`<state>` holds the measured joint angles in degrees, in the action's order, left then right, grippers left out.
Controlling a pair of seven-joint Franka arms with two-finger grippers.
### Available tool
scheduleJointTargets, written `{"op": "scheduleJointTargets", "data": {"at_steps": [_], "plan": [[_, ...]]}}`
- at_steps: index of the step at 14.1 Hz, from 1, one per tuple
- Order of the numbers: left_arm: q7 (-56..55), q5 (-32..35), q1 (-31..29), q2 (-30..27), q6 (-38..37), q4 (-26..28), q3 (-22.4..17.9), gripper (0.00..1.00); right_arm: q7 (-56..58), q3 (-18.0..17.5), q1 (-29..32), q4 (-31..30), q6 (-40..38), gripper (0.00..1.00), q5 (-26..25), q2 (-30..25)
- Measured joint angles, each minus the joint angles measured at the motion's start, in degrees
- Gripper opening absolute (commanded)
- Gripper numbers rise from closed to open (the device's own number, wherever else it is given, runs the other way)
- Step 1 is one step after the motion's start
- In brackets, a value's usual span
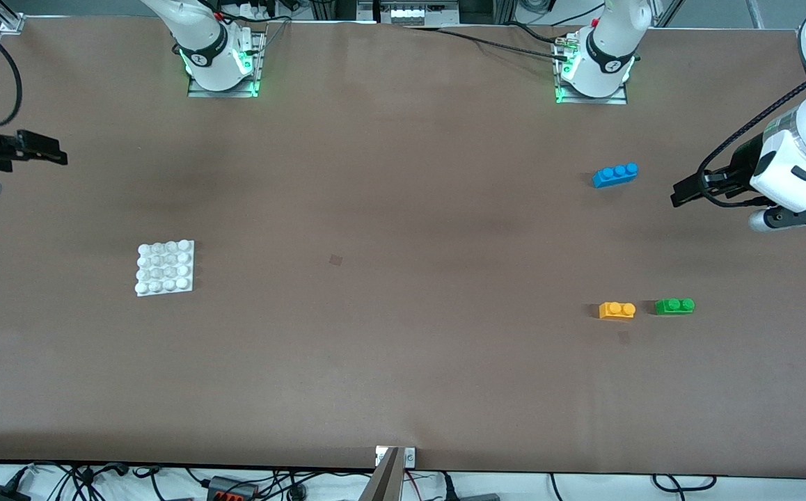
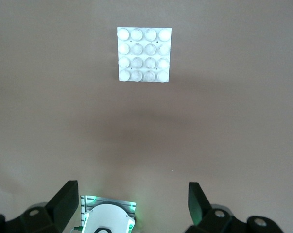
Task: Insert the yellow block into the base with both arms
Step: 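Lower the right gripper onto the white studded base plate, then grasp the base with the right gripper while the left gripper reaches the yellow block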
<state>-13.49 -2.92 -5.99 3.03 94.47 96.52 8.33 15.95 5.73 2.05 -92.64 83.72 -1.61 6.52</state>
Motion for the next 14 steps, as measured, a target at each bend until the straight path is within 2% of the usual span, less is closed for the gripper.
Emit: {"op": "scheduleJointTargets", "data": {"at_steps": [3, 8, 12, 14], "plan": [[0.0, 0.0, -0.07, 0.0, -0.17, 0.0, 0.01, 1.0, 0.01, -0.1, 0.01, 3.08, 1.75, 1.0, 0.04, 4.81], [0.0, 0.0, -0.07, 0.0, -0.26, 0.0, 0.24, 1.0, -0.03, -0.43, 0.03, 1.96, 12.25, 1.0, 0.37, 15.47], [0.03, 0.0, -0.11, 0.0, -0.26, 0.0, 0.25, 1.0, -1.94, -0.37, 0.69, -6.3, 31.68, 1.0, 0.83, 21.14], [0.03, 0.0, -0.14, 0.0, -0.26, 0.0, 0.25, 1.0, -3.92, -0.36, 1.04, -10.97, 37.92, 0.93, 3.31, 21.71]]}}
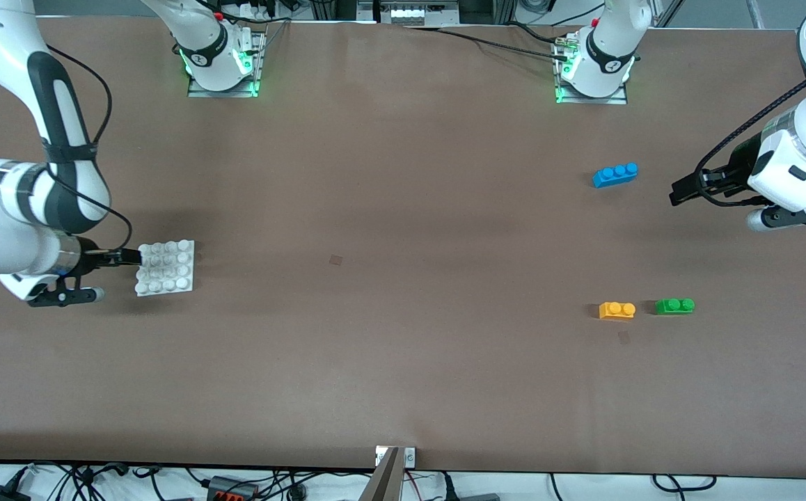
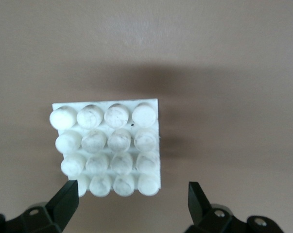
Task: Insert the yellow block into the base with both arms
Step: 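Grasp the base with the right gripper while the left gripper reaches the yellow block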
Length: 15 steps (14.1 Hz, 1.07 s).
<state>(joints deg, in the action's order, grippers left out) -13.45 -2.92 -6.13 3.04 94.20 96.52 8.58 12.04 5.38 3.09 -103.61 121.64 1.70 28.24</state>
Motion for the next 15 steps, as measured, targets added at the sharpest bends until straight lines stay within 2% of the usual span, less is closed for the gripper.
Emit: {"op": "scheduleJointTargets", "data": {"at_steps": [2, 7, 9, 11, 12, 15], "plan": [[0.0, 0.0, -0.05, 0.0, 0.0, 0.0, 0.0, 1.0, -0.55, -0.01, 0.02, -1.99, 2.31, 0.88, 2.42, 0.88], [0.04, 0.0, -0.69, 2.83, 2.71, 0.3, 0.0, 1.0, -0.44, 0.0, 0.03, -2.51, 6.87, 0.87, 2.8, 4.19], [0.11, 0.0, -0.82, 6.28, 5.63, 0.43, 0.54, 1.0, -0.31, 0.0, 0.04, -2.53, 7.2, 0.8, 2.79, 4.59], [0.11, 0.0, -0.9, 10.43, 10.82, 0.6, 2.28, 1.0, 0.86, 0.02, 0.06, -2.53, 8.26, 0.65, 2.78, 5.2], [0.11, 0.0, -0.94, 12.89, 13.9, 0.75, 3.02, 1.0, 1.9, 0.02, 0.1, -2.52, 8.68, 0.61, 2.8, 5.43], [0.12, 0.0, -1.1, 20.1, 20.18, 0.89, 3.85, 1.0, 2.69, 0.04, 0.19, -2.49, 8.78, 0.56, 2.81, 5.18]]}}
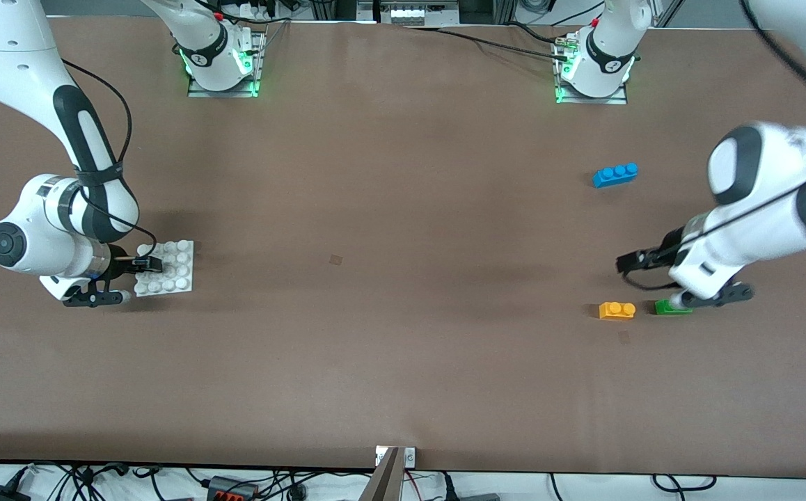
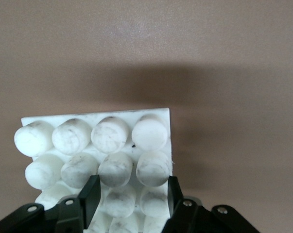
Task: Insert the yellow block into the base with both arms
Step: 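Grasp the base with the right gripper while the left gripper reaches the yellow block, then slide the base toward the table middle with the right gripper while the left holds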
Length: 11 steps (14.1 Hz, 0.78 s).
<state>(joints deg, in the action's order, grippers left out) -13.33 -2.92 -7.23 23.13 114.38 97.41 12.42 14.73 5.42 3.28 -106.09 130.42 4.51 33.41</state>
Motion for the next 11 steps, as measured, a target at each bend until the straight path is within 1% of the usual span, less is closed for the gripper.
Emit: {"op": "scheduleJointTargets", "data": {"at_steps": [3, 7, 8, 11], "plan": [[0.89, 1.31, -0.11, 3.63, 4.1, 0.08, 0.03, 1.0, 0.08, 0.0, 0.07, 0.02, -0.3, 0.56, 0.0, -0.17], [6.01, 2.07, -0.31, 8.41, 13.09, 1.39, 0.03, 1.0, 0.17, 0.0, 0.06, 0.05, -0.39, 0.57, 0.0, -0.16], [7.84, 2.58, -0.36, 9.41, 14.15, 1.65, 0.03, 1.0, 0.22, 0.0, 0.06, 0.08, -0.47, 0.57, -0.02, -0.15], [11.59, 6.89, -0.58, 10.9, 16.03, 1.69, 0.0, 1.0, 0.33, 0.0, -0.05, 0.11, -0.52, 0.57, -0.21, -0.13]]}}
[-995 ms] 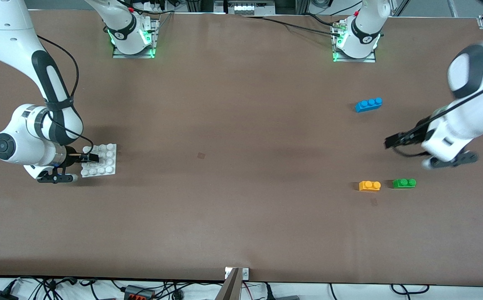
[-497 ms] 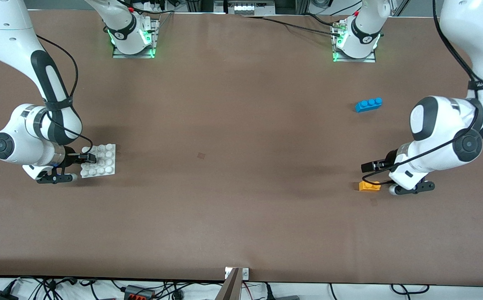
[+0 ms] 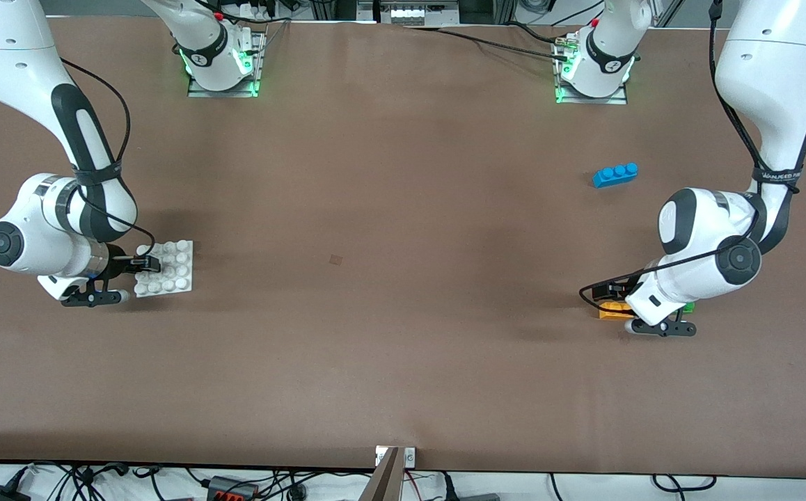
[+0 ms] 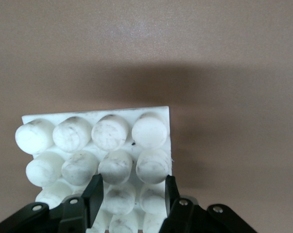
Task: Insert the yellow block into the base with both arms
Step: 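Slide the base toward the table middle with the right gripper while the left holds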
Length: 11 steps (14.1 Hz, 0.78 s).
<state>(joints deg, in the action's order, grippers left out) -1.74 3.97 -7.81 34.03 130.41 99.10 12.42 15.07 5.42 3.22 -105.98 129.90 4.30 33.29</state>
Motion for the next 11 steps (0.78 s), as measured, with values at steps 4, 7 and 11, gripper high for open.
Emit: {"op": "scheduleJointTargets", "data": {"at_steps": [4, 7, 11], "plan": [[1.76, 3.81, -0.21, 0.09, 1.22, -0.07, 0.0, 1.0, 0.17, -0.05, -2.63, 0.31, -3.13, 0.56, -0.06, 0.01], [2.06, 5.41, -0.49, 0.76, 2.73, -0.06, -0.11, 1.0, -0.8, -0.07, -6.21, 0.42, -6.04, 0.56, 0.69, 0.0], [1.97, 5.41, -1.1, 2.48, 3.32, -0.05, -0.18, 1.0, -3.98, -0.4, -10.7, 0.4, -7.73, 0.56, 5.87, 0.07]]}}
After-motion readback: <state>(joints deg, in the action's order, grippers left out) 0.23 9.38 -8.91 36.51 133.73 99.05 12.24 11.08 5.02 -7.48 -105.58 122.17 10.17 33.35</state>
